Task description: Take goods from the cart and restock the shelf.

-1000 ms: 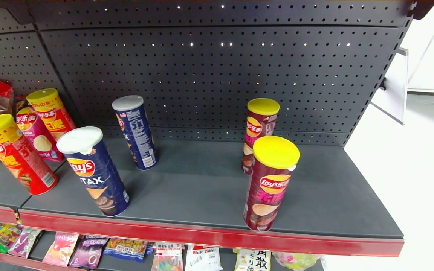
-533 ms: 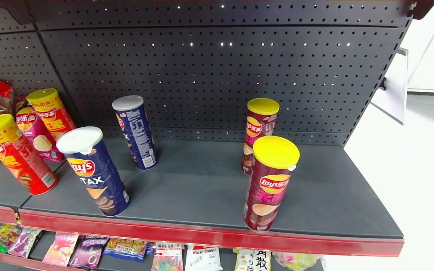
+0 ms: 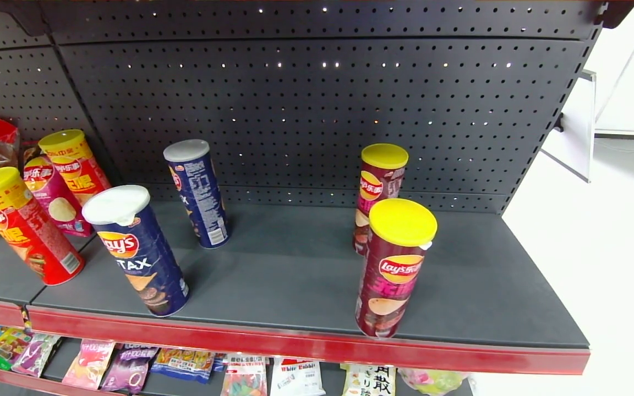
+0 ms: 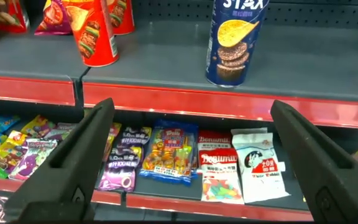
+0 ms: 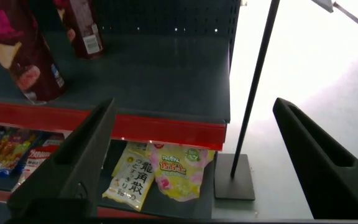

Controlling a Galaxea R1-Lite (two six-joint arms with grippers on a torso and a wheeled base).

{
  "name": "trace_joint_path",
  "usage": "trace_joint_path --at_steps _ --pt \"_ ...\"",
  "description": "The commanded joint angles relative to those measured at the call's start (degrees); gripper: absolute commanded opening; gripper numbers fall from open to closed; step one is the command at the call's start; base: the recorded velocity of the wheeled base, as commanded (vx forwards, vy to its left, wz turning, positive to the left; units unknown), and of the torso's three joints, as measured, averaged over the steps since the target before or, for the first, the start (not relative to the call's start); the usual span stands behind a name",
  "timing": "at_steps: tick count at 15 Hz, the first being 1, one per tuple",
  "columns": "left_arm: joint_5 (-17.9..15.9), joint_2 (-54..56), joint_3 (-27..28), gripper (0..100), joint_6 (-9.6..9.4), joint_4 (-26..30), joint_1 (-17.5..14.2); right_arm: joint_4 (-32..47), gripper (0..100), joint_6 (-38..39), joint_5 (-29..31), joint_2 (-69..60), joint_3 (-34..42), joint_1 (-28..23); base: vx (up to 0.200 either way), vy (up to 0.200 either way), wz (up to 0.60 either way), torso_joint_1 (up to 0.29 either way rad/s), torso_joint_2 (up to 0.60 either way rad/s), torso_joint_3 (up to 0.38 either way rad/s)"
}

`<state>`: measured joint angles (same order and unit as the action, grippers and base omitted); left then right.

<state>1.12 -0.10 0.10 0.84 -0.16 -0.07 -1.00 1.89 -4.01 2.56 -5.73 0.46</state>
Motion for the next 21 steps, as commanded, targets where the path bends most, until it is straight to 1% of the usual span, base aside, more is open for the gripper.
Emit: trace_joint_path --at_steps 1,2,3,6,9,10,11,12,14,17,20,21 --pt "0.02 0.10 -0.01 100 0.04 -0.02 -0.01 -0.06 100 7.87 -0.21 29.08 -24.15 1.21 0.000 0.000 0.00 0.000 0.00 0.000" --pt "0.02 0.10 -0.01 100 0.04 -0.02 -0.01 -0.06 100 6.28 -0.56 36.38 -26.70 1.38 0.000 0.000 0.00 0.000 0.00 0.000" --pt "0.02 0.10 -0.01 100 -0.05 -0.02 -0.01 -0.32 100 1.80 -2.76 44.73 -26.44 3.67 0.000 0.000 0.00 0.000 0.00 0.000" --pt "0.02 0.10 -0.01 100 -0.05 -0.02 -0.01 -1.29 100 1.27 -2.67 61.34 -28.72 9.38 0.000 0.000 0.00 0.000 0.00 0.000" --pt "0.02 0.10 -0.01 100 0.04 -0.02 -0.01 -6.21 100 1.10 -2.23 70.92 -29.51 10.61 0.000 0.000 0.00 0.000 0.00 0.000" --pt "0.02 0.10 -0.01 100 0.04 -0.02 -0.01 -8.93 100 1.45 1.37 73.99 -29.51 14.13 0.000 0.000 0.00 0.000 0.00 0.000" --pt "0.02 0.10 -0.01 100 0.04 -0.02 -0.01 -10.16 100 2.15 4.54 77.07 -29.43 15.18 0.000 0.000 0.00 0.000 0.00 0.000" --pt "0.02 0.10 -0.01 100 -0.05 -0.02 -0.01 -11.39 100 2.50 6.12 78.65 -28.81 17.11 0.000 0.000 0.00 0.000 0.00 0.000" --pt "0.02 0.10 -0.01 100 -0.05 -0.02 -0.01 -13.33 100 3.65 6.56 80.58 -28.46 18.61 0.000 0.000 0.00 0.000 0.00 0.000" --pt "0.02 0.10 -0.01 100 0.04 -0.02 -0.01 -13.50 100 3.65 6.56 83.13 -28.55 19.31 0.000 0.000 0.00 0.000 0.00 0.000" --pt "0.02 0.10 -0.01 100 0.04 -0.02 -0.01 -13.41 100 3.38 6.56 83.48 -28.11 23.71 0.000 0.000 0.00 0.000 0.00 0.000" --pt "0.02 0.10 -0.01 100 -0.05 -0.02 -0.01 -13.41 100 3.38 6.56 83.84 -28.02 24.41 0.000 0.000 0.00 0.000 0.00 0.000"
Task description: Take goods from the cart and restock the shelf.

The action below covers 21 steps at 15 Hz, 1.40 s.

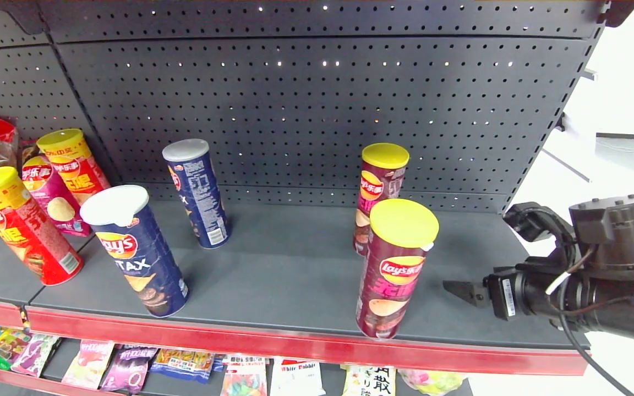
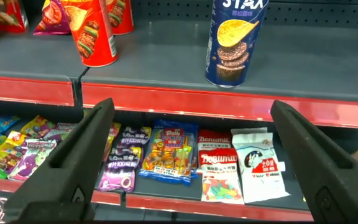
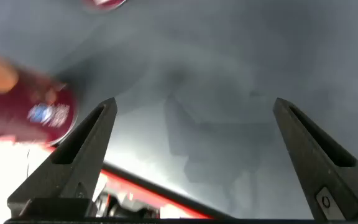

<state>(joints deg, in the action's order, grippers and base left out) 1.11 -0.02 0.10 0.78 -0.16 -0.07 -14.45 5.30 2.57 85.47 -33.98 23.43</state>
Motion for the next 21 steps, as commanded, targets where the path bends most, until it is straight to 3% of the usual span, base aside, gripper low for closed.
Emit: trace_joint_path --at_steps 1,10,21 --pt "0.03 0.02 -0.01 100 0.01 -0.02 -0.01 0.03 100 -0.29 -0.02 2.33 -0.21 1.71 0.000 0.000 0.00 0.000 0.00 0.000" --pt "0.03 0.02 -0.01 100 0.01 -0.02 -0.01 0.03 100 -3.11 0.15 5.94 -1.71 3.29 0.000 0.000 0.00 0.000 0.00 0.000" --pt "0.03 0.02 -0.01 100 0.01 -0.02 -0.01 0.12 100 -3.81 5.07 8.31 -3.82 8.83 0.000 0.000 0.00 0.000 0.00 0.000"
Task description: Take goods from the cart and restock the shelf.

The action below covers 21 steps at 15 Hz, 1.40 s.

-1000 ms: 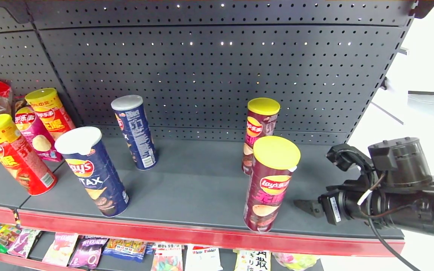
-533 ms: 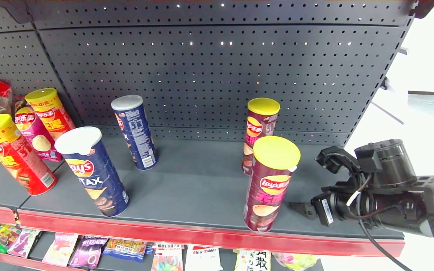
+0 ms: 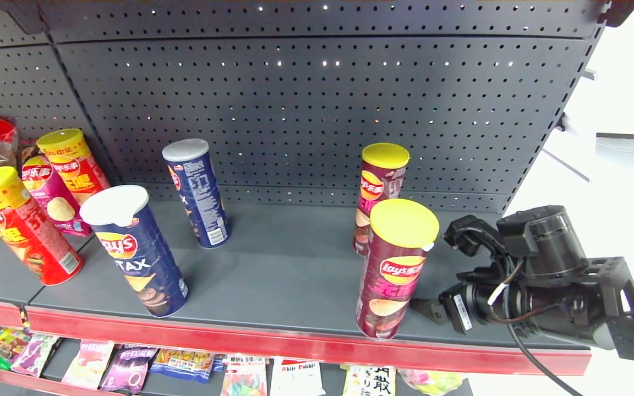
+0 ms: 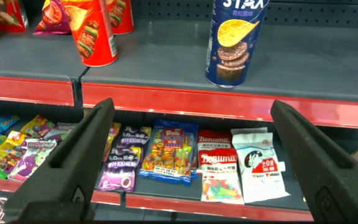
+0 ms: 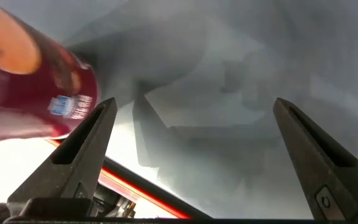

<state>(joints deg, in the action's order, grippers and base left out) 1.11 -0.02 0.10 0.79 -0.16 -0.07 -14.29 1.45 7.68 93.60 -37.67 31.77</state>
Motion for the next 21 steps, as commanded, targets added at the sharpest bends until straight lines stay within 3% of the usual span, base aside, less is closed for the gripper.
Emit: trace_joint_path --at_steps 1,21 --pt "0.03 0.02 -0.01 100 0.09 -0.02 -0.01 -0.04 100 0.04 -0.03 0.27 -0.21 0.75 0.000 0.000 0.00 0.000 0.00 0.000" --pt "0.03 0.02 -0.01 100 0.09 -0.02 -0.01 -0.04 100 0.31 1.37 1.85 -2.58 4.88 0.000 0.000 0.00 0.000 0.00 0.000"
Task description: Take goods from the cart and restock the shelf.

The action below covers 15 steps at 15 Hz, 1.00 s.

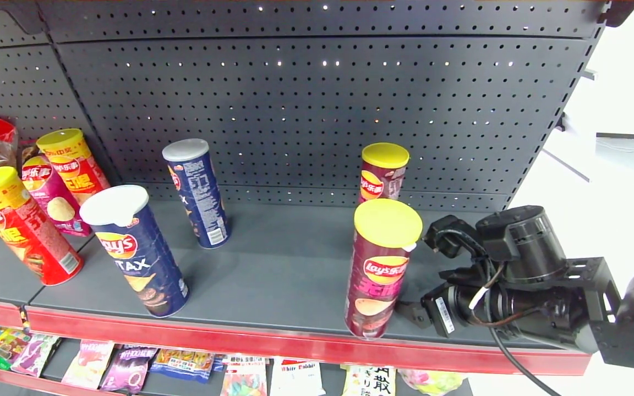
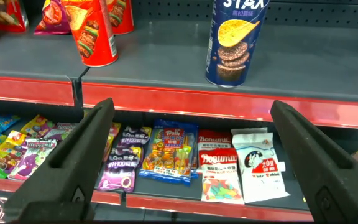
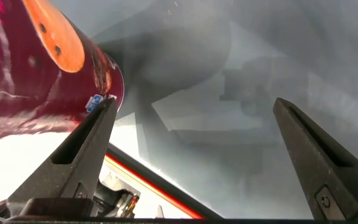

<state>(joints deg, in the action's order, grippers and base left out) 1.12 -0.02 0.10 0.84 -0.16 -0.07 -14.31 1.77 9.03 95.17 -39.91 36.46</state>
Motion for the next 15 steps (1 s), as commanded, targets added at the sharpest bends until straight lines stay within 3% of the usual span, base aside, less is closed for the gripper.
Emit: trace_joint_path --at_steps 1,15 --pt "0.02 0.02 -0.01 100 -0.05 -0.02 -0.01 -0.01 100 -0.01 0.02 0.45 -0.43 0.28 0.000 0.000 0.00 0.000 0.00 0.000" --pt "0.02 0.02 -0.01 100 0.04 -0.02 -0.01 -0.01 100 0.25 0.90 0.72 0.27 2.47 0.000 0.000 0.00 0.000 0.00 0.000"
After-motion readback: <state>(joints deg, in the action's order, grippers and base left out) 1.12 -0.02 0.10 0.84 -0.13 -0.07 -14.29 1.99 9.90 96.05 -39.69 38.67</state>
